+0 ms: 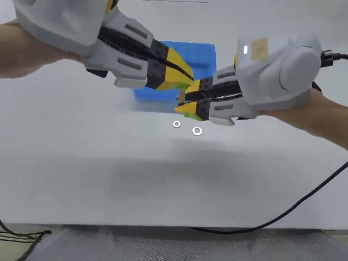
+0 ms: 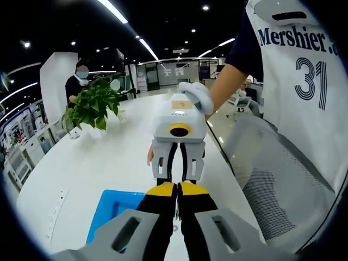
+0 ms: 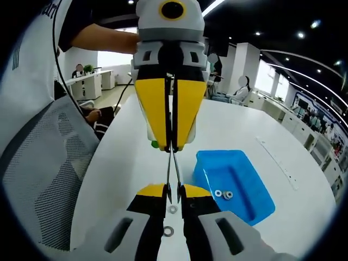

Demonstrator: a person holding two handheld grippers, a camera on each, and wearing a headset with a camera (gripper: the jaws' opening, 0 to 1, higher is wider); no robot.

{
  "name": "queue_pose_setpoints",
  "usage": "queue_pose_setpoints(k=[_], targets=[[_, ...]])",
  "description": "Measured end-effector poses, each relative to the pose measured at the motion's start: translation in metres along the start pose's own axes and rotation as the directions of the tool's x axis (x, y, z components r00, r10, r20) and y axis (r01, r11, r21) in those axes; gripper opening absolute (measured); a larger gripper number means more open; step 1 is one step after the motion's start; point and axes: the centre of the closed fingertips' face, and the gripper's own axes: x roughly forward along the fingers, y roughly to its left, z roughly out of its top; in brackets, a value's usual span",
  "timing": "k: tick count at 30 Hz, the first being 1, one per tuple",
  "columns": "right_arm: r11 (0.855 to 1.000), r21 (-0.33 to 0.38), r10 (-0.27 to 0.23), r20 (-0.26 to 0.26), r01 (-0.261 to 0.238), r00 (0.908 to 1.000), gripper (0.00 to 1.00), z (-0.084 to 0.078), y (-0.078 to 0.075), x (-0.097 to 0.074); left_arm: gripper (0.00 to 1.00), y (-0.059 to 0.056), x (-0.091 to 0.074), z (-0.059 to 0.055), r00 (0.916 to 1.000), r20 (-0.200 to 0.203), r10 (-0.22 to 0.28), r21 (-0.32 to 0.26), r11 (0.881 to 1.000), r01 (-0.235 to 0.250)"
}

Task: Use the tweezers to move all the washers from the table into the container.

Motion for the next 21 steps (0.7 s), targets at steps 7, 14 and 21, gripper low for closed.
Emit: queue_pose_setpoints(k=[7,14,21], targets=[[1.000,0.024,0.007,-0.002,-0.006,1.0000,0.12,-0.008,0.007,0.003,0.05,-0.008,0.005,-0.009,0.9998,0.019,0.011,-0.037,0.999,-0.011],[0.999,0.053,0.009,-0.004,-0.009,1.0000,0.12,-0.017,0.009,0.008,0.05,-0.009,0.008,-0.019,0.9988,0.033,0.037,-0.076,0.997,-0.034],[0.998,0.067,0.013,-0.015,-0.012,0.9998,0.12,-0.024,0.006,0.016,0.05,-0.006,0.011,-0.028,0.9977,0.032,0.060,-0.100,0.993,-0.057]])
